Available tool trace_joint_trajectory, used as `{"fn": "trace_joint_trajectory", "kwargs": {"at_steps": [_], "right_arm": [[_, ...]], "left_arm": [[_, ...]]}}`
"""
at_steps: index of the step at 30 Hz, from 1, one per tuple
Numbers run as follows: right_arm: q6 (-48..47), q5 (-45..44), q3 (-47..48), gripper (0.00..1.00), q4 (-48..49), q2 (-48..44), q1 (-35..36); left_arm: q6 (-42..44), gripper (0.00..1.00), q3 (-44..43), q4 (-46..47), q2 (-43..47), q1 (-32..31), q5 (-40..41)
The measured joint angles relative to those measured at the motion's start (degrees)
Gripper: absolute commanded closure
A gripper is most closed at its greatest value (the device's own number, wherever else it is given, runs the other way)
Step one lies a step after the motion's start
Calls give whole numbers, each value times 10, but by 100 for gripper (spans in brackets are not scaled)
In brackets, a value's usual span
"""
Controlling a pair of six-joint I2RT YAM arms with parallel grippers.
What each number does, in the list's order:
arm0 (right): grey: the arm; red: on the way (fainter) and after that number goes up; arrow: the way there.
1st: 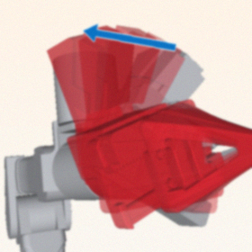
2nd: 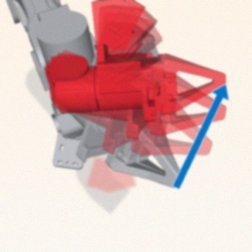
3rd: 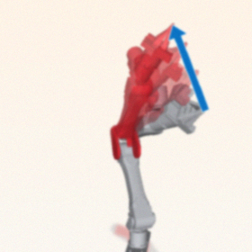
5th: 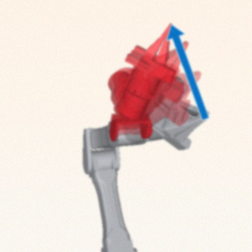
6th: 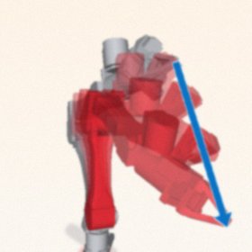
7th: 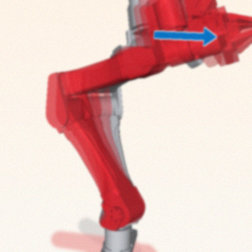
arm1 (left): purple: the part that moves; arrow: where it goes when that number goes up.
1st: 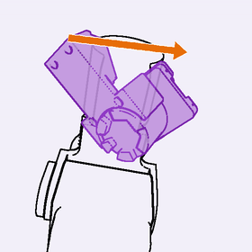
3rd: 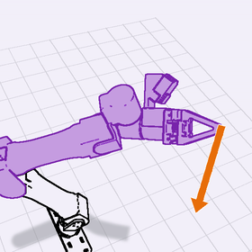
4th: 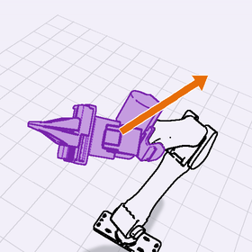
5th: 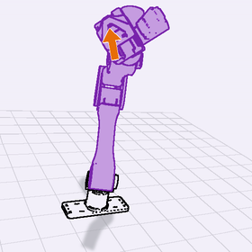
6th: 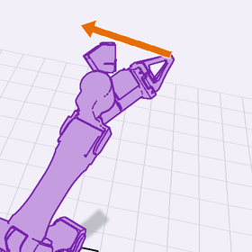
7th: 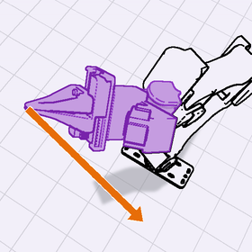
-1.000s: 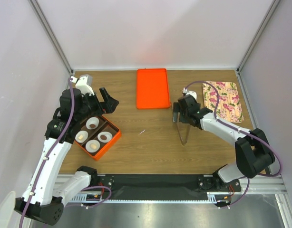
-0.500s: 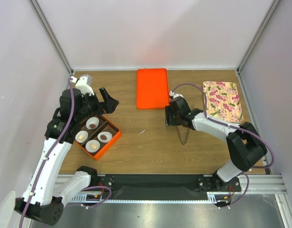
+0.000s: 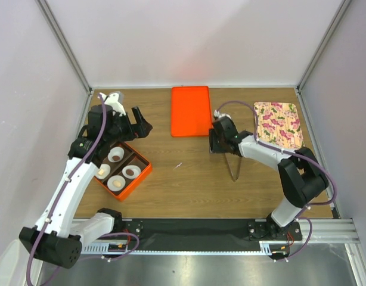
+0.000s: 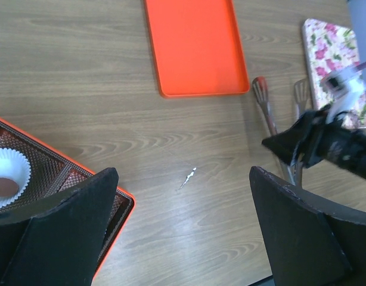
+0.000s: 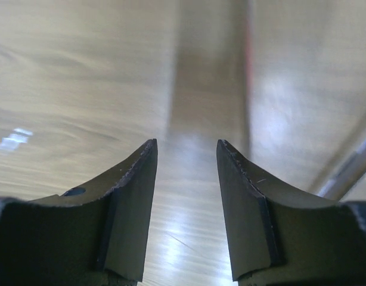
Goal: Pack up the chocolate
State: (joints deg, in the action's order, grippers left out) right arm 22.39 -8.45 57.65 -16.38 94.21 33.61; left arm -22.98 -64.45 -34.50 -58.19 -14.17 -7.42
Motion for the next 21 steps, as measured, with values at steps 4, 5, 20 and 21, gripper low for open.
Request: {"fn": "trace_joint_trajectory", "kwargs": {"at_steps": [4,5,20,21], "right_arm": [[-13,-5,96,55,-1,27,-5],[-18,-15,128,56,3,43,-8],[-100,-131,471,63,-7,372,-57],[-103,-131,479,63,-9,383,-59]], "left_arm": [[0,2,0,1,-19,0,0],[0,2,0,1,-19,0,2],[5,1,-17,-6,19,0,17],[5,2,-17,-7,20,0,17]]}}
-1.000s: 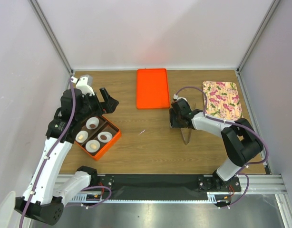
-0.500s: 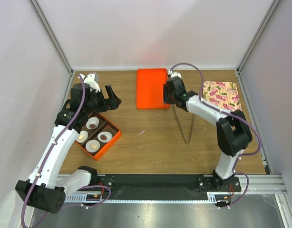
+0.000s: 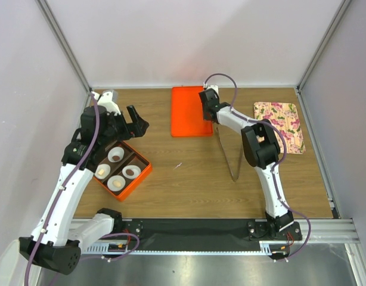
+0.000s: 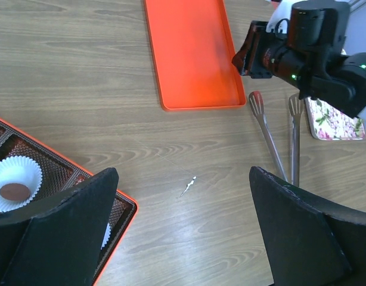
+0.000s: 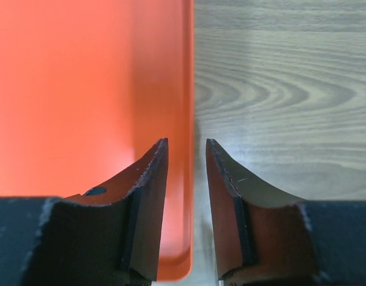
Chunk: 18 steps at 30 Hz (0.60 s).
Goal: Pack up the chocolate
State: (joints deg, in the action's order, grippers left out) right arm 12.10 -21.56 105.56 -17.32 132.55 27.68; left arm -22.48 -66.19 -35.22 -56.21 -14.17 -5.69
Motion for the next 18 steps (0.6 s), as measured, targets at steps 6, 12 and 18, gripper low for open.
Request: {"fn": "trace_joint_trajectory", "kwargs": {"at_steps": [6,12,18], "right_arm": [[-6,16,23,64,-13,33,-12],[-6,24,33,76,-12,42,-16],[-8,33,58,100,-13,57,-16]], "left_arm": [[0,2,0,0,0,0,1],[-5,2,6,9,-14,0,6],[-12,2,7,25,-82,0,10]]}}
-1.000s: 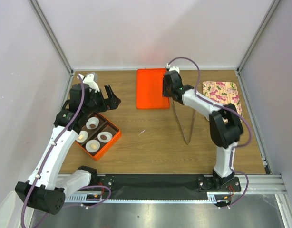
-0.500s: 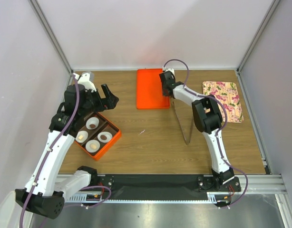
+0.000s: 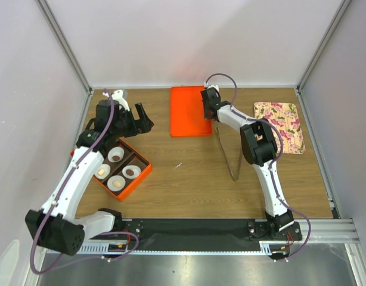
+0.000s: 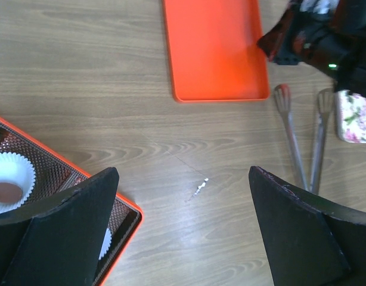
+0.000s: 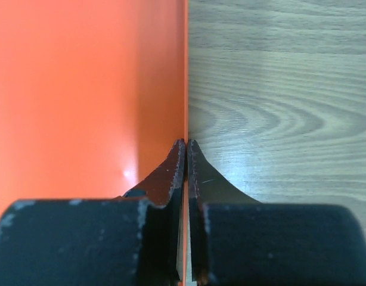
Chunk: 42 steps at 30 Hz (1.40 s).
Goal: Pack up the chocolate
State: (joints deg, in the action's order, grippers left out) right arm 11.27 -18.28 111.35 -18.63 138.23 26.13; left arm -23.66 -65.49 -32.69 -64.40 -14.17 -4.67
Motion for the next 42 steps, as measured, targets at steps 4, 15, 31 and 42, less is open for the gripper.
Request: {"fn": "trace_joint_trajectory", "kwargs": {"at_steps": [4,15,31,42], "right_arm": [[1,20,8,100,-11,0,-3],[43,123,-11,100,-39,-87,-19],[100,210,-171,100,4,-303,-16],[145,259,-259,100,52,-381,-8]], "left_arm": [[-3,4,0,15,-47,1,11],[-9,4,-81,20,-173,3,9],[-54,4,-97,92,-234,8,-145],[-104,31,-38,198,-236,8,-248]]}}
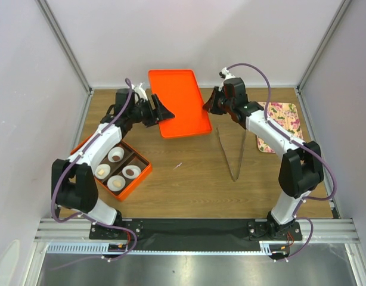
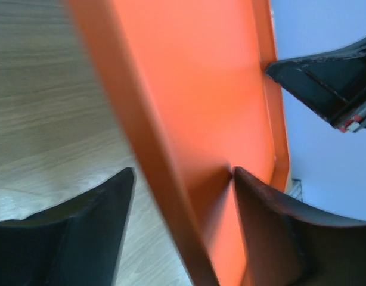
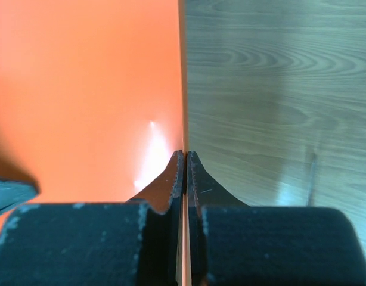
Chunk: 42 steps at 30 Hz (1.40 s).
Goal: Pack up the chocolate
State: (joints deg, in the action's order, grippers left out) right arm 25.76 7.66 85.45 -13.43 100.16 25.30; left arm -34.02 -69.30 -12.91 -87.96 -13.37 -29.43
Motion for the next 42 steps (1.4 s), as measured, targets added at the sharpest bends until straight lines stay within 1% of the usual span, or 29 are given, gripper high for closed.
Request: {"fn": "trace_joint_trajectory", "kwargs": {"at_steps": [1,2,4,5,6,7,10,11,13,14,16,18,22,25,30,34,36,38,40,41,42], "right_arm": [[3,7,-3,100,6,-2,0],[7,11,-5,100,10,-3,0],[14,24,-7,100,21,-3,-2],[17,28,-9,97,22,-3,-4],[22,35,-11,92,24,-3,-5],[28,41,-12,78,27,-3,-9],[55,64,-12,58,40,-3,-16],[67,73,-13,38,53,-3,-19],[101,94,-22,19,85,-9,-29],[123,103,-39,7,110,-19,-32],[165,110,-75,1,141,-45,-39],[211,106,-116,0,172,-76,-43],[323,72,-207,0,243,-142,-48],[397,56,-273,1,305,-169,-46],[482,24,-316,2,371,-170,-28],[515,18,-320,5,444,-168,-6],[525,19,-320,8,493,-162,3],[533,20,-320,16,531,-153,10],[537,20,-320,25,548,-146,13],[537,20,-320,34,555,-142,14],[539,20,-320,38,561,-138,14]], "left_arm": [[-7,36,6,8,0,0,-7],[-15,47,12,18,0,0,-15],[-38,56,21,42,1,0,-32],[-52,65,27,57,2,0,-43],[-67,68,32,75,3,1,-52],[-81,76,36,92,3,2,-59],[-98,88,42,120,7,2,-68],[-103,100,42,124,7,2,-67],[-111,100,43,125,8,2,-65],[-113,100,45,127,8,2,-62],[-129,100,52,136,9,2,-57],[-153,99,64,158,9,1,-53],[-224,98,94,237,11,2,-38],[-269,96,96,283,11,1,-25],[-327,96,94,361,15,-2,4],[-346,97,73,379,17,-15,27],[-352,97,64,390,17,-26,34],[-359,96,62,403,17,-35,37],[-369,96,62,416,17,-41,37],[-375,96,62,421,17,-43,37],[-381,96,62,426,17,-45,37]]}}
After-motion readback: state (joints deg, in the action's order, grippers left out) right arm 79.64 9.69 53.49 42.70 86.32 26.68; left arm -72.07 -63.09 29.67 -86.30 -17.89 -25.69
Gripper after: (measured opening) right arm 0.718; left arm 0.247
